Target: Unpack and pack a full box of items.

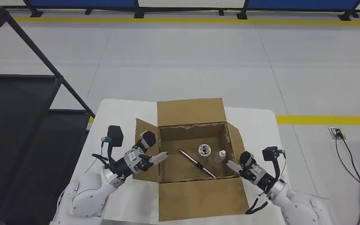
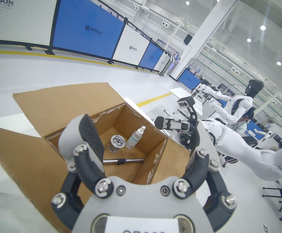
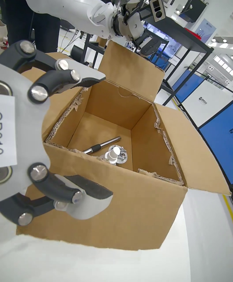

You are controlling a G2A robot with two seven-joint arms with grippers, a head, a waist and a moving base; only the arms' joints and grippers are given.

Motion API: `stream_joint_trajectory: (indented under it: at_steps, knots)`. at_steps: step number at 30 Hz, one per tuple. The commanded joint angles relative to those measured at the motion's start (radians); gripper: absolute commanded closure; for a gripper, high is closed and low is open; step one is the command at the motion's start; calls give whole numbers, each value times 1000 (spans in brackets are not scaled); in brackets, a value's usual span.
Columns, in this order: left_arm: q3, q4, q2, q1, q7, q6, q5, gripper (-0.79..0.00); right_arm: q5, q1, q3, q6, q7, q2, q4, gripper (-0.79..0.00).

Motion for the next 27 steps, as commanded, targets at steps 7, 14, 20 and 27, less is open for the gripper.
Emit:
stream_joint_trajectory:
  at_steps: [7, 14, 20, 27]
  knots:
    - [-41, -13, 14, 21, 14, -9, -17, -785, -15, 9, -42, 9, 15, 2, 1, -785]
    - [-88, -41, 25, 48, 46, -19, -26, -785, -86, -7, -36, 10, -27, 7, -91, -785]
    - [-130, -96, 33, 103, 88, -57, -41, -785, -251, 5, -40, 11, -52, 13, -274, -785]
    - [-174, -123, 39, 160, 141, -95, -67, -785, -320, 66, -104, -1, -13, 12, -322, -785]
